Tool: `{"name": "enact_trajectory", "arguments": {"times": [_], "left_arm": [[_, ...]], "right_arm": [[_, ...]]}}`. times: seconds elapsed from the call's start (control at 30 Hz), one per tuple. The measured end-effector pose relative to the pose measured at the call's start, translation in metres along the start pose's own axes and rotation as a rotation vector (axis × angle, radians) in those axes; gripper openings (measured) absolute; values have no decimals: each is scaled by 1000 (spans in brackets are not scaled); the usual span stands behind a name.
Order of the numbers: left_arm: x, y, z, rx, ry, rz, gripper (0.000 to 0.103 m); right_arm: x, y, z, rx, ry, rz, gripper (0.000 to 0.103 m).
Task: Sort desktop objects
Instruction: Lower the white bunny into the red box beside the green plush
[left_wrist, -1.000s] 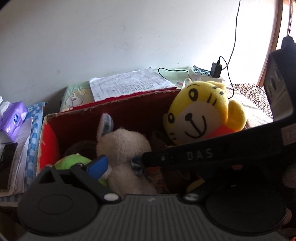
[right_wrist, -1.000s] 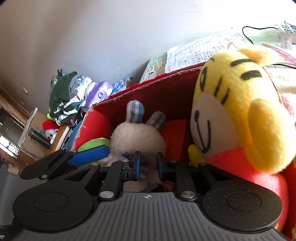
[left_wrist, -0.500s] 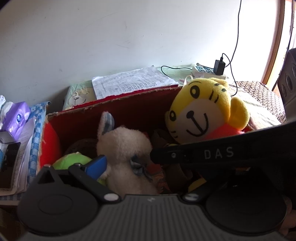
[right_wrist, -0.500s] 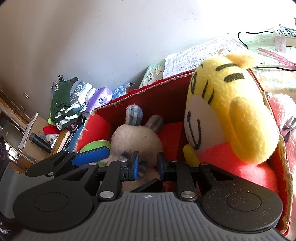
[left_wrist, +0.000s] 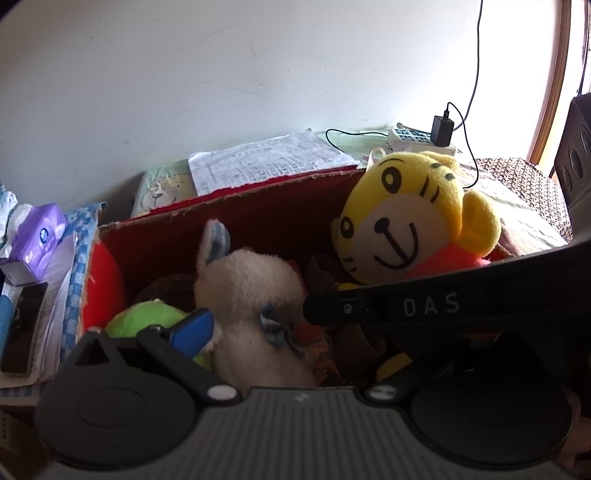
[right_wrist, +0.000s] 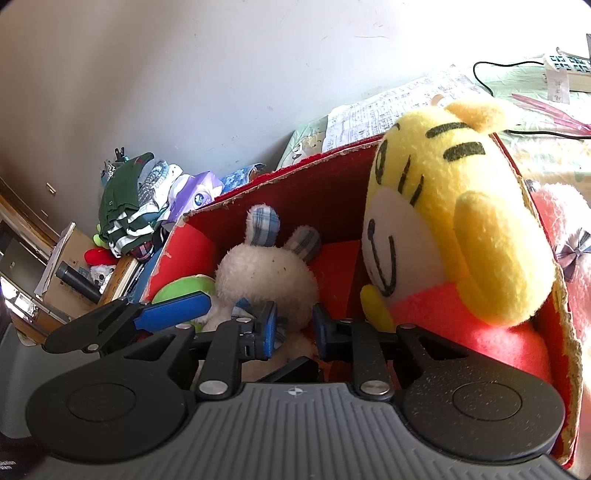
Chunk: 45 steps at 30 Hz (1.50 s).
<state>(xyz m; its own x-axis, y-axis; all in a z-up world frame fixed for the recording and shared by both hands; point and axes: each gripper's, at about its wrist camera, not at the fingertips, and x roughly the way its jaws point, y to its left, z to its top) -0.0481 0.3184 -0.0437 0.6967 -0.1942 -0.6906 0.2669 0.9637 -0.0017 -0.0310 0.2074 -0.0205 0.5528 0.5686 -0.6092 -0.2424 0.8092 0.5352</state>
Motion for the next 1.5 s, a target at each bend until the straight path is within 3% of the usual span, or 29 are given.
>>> {"name": "enact_trajectory", "arguments": {"times": [0.87,1.5], "left_arm": [[-4,-5,-2,-13,3,13,103],[-21,-5,-10,-28,-16,99,103]], "right_arm": [[-1,2,-4,-35,10,0,22],[-19,8,-9,-20,-52,54,24]]}}
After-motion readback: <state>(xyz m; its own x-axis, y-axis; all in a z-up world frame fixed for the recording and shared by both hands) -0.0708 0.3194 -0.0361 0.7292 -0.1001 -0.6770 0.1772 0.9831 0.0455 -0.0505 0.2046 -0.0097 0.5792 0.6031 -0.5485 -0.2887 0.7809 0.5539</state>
